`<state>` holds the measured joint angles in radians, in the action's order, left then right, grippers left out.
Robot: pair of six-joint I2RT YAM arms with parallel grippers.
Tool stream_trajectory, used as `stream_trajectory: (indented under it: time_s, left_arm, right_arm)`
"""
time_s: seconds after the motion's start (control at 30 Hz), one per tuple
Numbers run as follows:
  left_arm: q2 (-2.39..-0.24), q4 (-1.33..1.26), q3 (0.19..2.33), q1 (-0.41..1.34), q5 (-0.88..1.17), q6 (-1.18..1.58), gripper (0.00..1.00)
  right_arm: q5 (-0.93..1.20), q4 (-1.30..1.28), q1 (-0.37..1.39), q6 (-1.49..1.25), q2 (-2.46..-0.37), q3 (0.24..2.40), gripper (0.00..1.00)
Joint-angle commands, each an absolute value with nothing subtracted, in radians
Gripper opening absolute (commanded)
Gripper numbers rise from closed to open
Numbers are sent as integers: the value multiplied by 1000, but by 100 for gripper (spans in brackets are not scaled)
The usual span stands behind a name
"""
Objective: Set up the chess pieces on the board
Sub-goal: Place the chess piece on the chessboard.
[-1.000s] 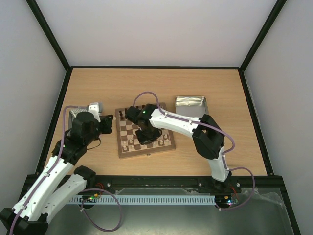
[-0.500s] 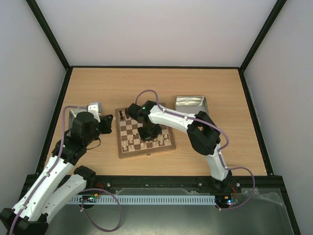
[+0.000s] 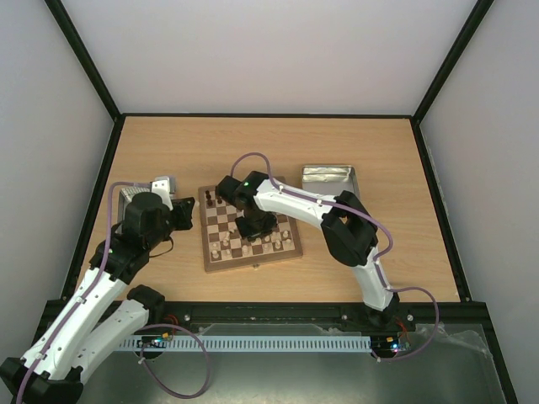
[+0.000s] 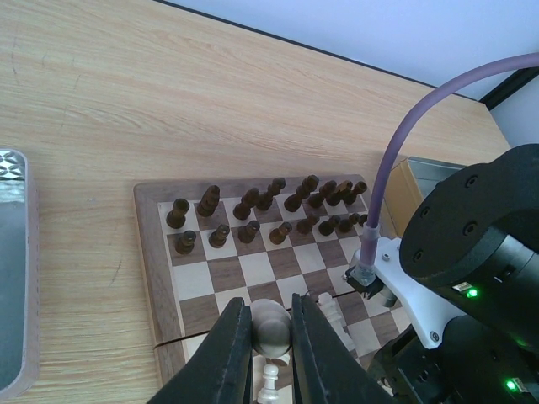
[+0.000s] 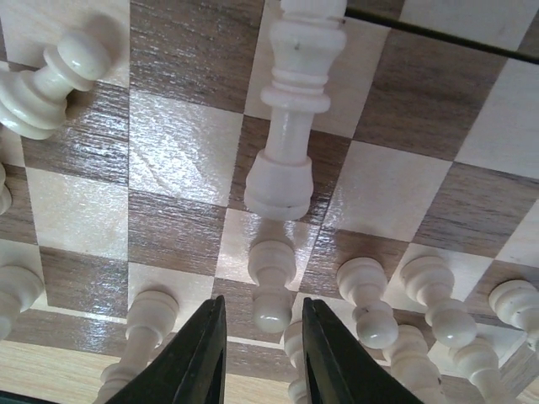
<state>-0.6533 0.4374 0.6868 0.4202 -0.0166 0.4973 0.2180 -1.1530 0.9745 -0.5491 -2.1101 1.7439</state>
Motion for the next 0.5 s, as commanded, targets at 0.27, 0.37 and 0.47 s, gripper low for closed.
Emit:
stream_trajectory:
  time_s: [0.27,0.37,0.47]
  left_arm:
    - [-650,415,672,414,24,491,2]
    - [-669,384,677,414,85,497,2]
    - [-713,354,694,414,163,529,2]
  right_arm:
    - [82,-1080,963,-601,-1981,1759,37]
    - [69,-924,963,-599,-1855,1635,42]
    - [67,-729,963,-568,-1695,1471,48]
